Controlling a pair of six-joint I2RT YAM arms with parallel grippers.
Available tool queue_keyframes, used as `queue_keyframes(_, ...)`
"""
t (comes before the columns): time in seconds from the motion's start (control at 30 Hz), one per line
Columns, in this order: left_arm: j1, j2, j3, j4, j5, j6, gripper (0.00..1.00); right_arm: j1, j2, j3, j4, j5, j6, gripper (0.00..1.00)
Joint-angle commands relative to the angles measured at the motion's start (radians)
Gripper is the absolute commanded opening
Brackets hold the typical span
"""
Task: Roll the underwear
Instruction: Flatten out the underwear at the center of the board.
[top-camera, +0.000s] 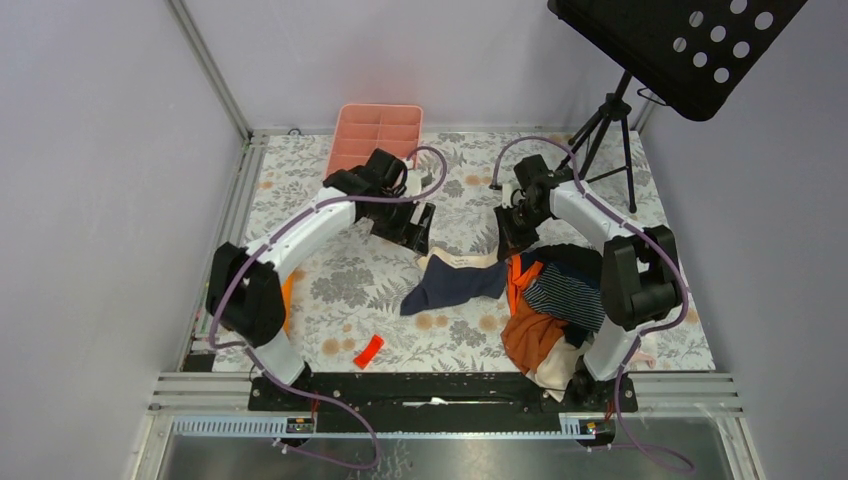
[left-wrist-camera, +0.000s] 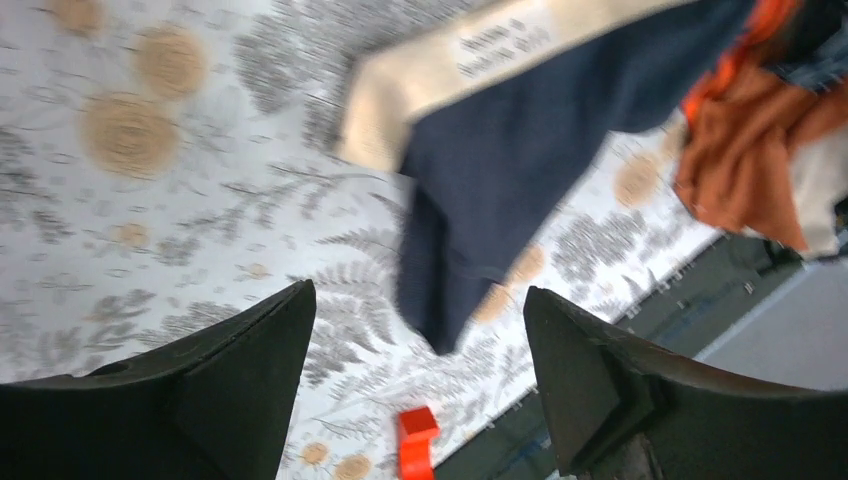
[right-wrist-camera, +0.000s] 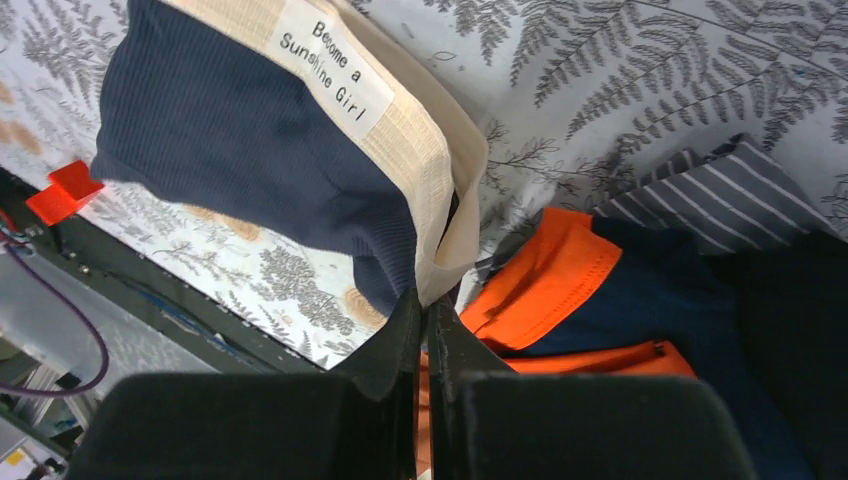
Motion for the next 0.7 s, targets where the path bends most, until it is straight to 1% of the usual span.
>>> queue_keyframes(0.0, 0.056, 0.063, 0.102, 0.074, -0.122, 0.021, 0.83, 0.003, 0.0, 0.016, 0.005, 0.072, -0.024, 0.0)
queue_keyframes(0.1, 0.058, 0.136, 0.11, 0.127, -0.053, 0.019, 0.78, 0.003, 0.013, 0.013, 0.008, 0.09, -0.051, 0.0)
queue_keyframes(0.17, 0.058, 0.186, 0.099, 0.158, 0.004, 0.048, 0.74, 0.003, 0.023, 0.0, 0.003, 0.1, -0.081, 0.0)
queue_keyframes(0.3, 0.08, 0.265, 0.051, 0.215, 0.186, 0.147, 0.68, 0.002, 0.032, -0.029, -0.014, 0.093, -0.115, 0.0)
queue_keyframes(0.37, 0.095, 0.272, 0.013, 0.256, 0.176, 0.151, 0.63, 0.002, 0.016, -0.042, -0.008, 0.088, -0.121, 0.0)
queue_keyframes(0.43, 0.115, 0.277, -0.013, 0.285, 0.151, 0.145, 0.55, 0.002, 0.005, -0.05, -0.009, 0.085, -0.122, 0.0)
queue_keyframes(0.57, 0.146, 0.301, -0.033, 0.313, 0.109, 0.078, 0.43, 0.003, -0.004, -0.053, -0.009, 0.075, -0.125, 0.0)
queue_keyframes(0.63, 0.145, 0.315, -0.042, 0.326, 0.124, 0.05, 0.42, 0.002, -0.004, -0.049, -0.007, 0.074, -0.125, 0.0)
queue_keyframes(0.67, 0.143, 0.324, -0.046, 0.335, 0.139, 0.029, 0.44, 0.002, -0.002, -0.046, -0.008, 0.074, -0.126, 0.0)
